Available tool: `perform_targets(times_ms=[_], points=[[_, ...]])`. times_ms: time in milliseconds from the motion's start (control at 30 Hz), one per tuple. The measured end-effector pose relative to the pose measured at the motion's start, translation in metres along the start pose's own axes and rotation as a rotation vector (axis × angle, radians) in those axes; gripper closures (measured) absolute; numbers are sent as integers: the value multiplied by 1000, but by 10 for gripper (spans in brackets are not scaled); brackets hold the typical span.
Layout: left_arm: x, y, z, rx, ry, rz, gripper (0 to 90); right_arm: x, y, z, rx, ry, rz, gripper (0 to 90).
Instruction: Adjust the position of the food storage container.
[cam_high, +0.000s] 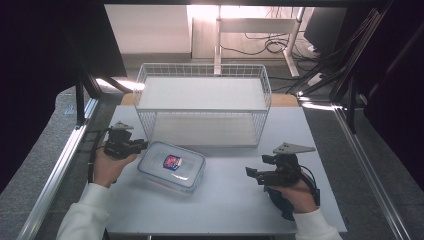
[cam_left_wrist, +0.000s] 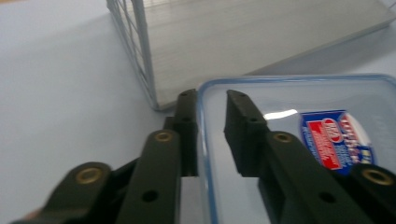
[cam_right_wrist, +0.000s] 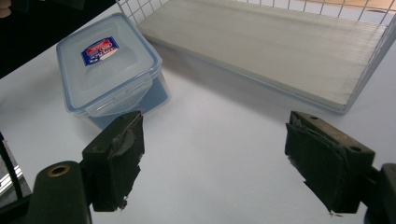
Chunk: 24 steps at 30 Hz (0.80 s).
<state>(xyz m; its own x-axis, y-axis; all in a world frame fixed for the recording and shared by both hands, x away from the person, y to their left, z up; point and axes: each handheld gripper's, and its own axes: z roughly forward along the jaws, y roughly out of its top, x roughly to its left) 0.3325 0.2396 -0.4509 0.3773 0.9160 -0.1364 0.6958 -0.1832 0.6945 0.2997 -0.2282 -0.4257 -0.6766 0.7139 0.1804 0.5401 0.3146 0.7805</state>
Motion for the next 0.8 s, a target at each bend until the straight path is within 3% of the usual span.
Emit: perform_targets(times_ms=[233, 400, 533, 633, 800], points=[[8, 2, 17, 48, 11, 1, 886, -1, -1, 2, 6, -10, 4, 194], [10, 1, 30, 115, 30, 42, 900, -2, -2, 2, 7, -17, 4, 193], [12, -1, 34, 136, 33, 42, 900, -3, -3, 4, 11, -17, 6, 193], [14, -3, 34, 164, 22, 46, 900, -3, -3, 5, 16, -18, 7, 193], [16, -9, 33, 170, -7, 29, 900, -3, -3, 6, 22, -13, 7, 193]])
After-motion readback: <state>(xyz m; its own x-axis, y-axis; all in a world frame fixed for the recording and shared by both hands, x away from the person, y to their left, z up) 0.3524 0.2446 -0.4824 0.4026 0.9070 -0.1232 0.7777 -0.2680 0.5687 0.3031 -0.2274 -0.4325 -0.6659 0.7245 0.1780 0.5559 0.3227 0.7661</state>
